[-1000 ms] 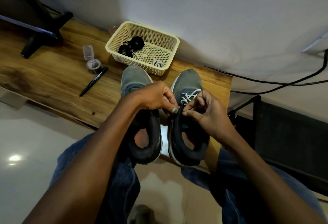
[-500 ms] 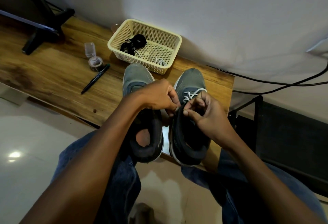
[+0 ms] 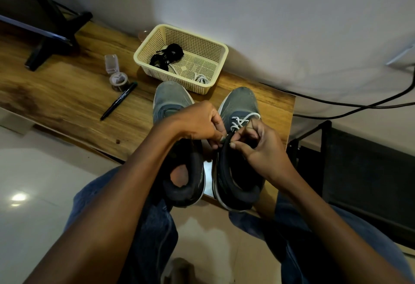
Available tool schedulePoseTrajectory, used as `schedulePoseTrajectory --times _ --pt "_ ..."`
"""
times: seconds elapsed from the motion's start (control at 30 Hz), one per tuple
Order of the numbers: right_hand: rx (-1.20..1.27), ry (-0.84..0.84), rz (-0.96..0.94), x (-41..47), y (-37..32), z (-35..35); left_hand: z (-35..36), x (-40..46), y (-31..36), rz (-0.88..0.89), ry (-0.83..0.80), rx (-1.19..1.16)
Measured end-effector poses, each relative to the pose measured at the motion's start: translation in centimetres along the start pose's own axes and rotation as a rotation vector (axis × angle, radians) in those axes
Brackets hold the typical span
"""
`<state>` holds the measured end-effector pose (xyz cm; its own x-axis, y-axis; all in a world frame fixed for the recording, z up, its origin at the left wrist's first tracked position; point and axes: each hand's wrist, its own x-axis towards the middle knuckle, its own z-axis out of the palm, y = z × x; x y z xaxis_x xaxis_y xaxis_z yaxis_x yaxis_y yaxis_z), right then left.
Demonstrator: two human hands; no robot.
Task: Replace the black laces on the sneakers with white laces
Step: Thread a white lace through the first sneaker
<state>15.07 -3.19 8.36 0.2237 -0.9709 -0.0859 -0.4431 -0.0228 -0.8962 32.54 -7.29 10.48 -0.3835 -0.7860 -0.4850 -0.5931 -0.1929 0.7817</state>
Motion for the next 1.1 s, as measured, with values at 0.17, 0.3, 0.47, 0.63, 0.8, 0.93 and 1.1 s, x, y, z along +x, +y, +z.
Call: schedulePoseTrajectory --times 0.17,0.3,0.47,0.63,0.8,0.93,1.1 --pt "0.006 0.012 -0.006 -0.1 0.0 0.2 0.0 -0.1 0.1 0.003 -0.001 -0.013" --pt "0.002 0.038 0.007 -0.1 0.0 0.3 -0.2 -0.3 -0.1 0.011 -0.019 -0.031" --pt "0.012 0.046 0.029 0.0 -0.2 0.2 -0.2 -0.3 -0.4 0.052 -0.01 -0.059" --pt "-0.009 0.041 0.016 0.3 -0.9 0.0 -0.8 -0.1 -0.9 0.079 0.002 -0.027" --pt "-0.141 -0.068 0.003 0.5 -1.8 -1.3 -0.7 0.0 -0.7 0.088 -0.008 0.031" --pt "-0.345 -0.107 -0.048 0.3 -1.9 -2.0 -0.6 -0.5 -0.2 0.082 -0.022 0.054" --pt "-0.72 -0.062 -0.061 0.7 -0.7 -3.1 -0.7 -0.6 -0.3 0.052 -0.005 0.066"
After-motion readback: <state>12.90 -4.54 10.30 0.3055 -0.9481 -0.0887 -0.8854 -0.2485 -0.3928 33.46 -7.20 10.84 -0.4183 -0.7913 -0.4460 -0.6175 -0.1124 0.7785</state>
